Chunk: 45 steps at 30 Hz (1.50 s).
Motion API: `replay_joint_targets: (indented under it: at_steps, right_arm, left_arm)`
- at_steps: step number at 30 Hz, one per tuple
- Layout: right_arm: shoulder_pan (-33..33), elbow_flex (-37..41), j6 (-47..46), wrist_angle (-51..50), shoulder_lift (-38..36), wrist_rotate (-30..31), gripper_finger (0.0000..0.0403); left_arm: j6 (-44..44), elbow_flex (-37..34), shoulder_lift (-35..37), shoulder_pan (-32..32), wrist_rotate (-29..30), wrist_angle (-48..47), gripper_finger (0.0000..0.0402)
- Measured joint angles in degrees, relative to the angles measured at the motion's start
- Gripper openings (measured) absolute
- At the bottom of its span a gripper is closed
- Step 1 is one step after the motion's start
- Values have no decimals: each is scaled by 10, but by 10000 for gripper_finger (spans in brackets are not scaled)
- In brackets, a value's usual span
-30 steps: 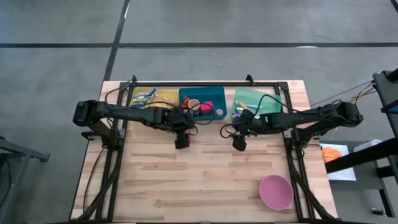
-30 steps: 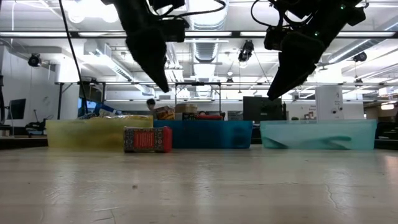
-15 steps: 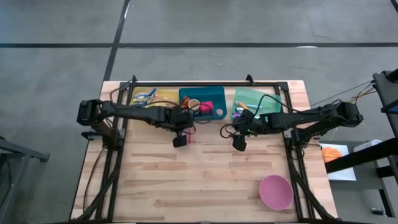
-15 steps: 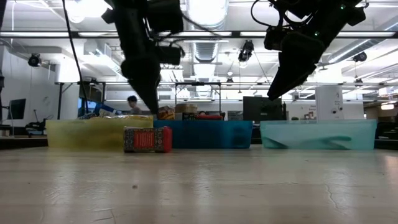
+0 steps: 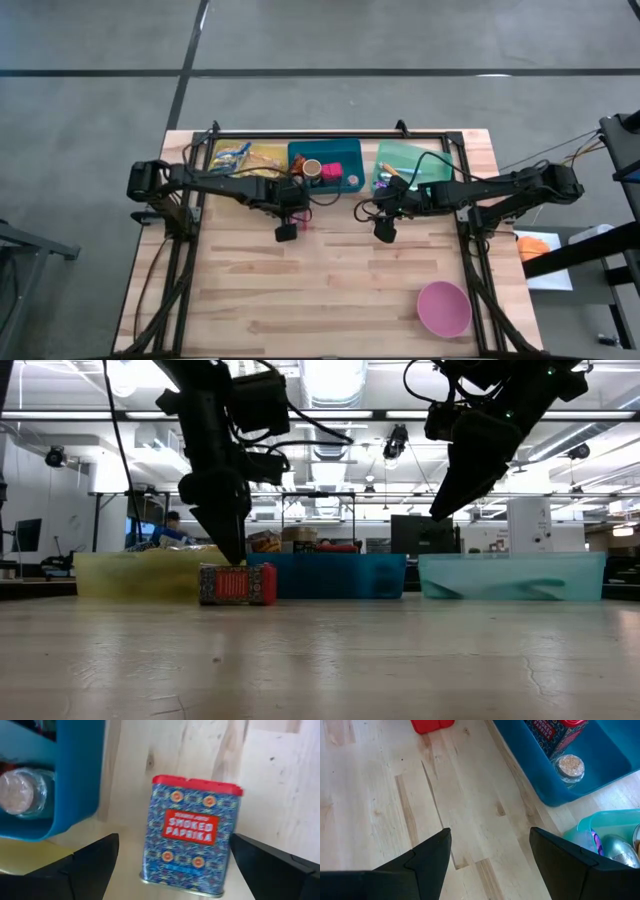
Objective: Pick & Place Food Item
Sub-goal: Put the red seasoning can into the blue bin
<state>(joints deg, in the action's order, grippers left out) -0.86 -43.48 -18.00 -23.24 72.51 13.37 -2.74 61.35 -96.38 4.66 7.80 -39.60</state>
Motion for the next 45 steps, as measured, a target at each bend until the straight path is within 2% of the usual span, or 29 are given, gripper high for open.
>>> replay_joint_targets:
  at_steps: [9, 22, 33, 45]
  right_arm:
    - [0, 0, 0, 0, 0, 0, 267]
    - [0, 0, 0, 0, 0, 0, 267]
    - [0, 0, 0, 0, 0, 0, 267]
    - [0, 0, 0, 0, 0, 0, 267]
  left_arm:
    - [-1, -40, 1, 1, -15, 41, 388]
    - [-22, -41, 1, 1, -36, 41, 388]
    - [-39, -77, 0, 1, -59, 77, 388]
    - [-60, -98, 0, 1, -59, 105, 388]
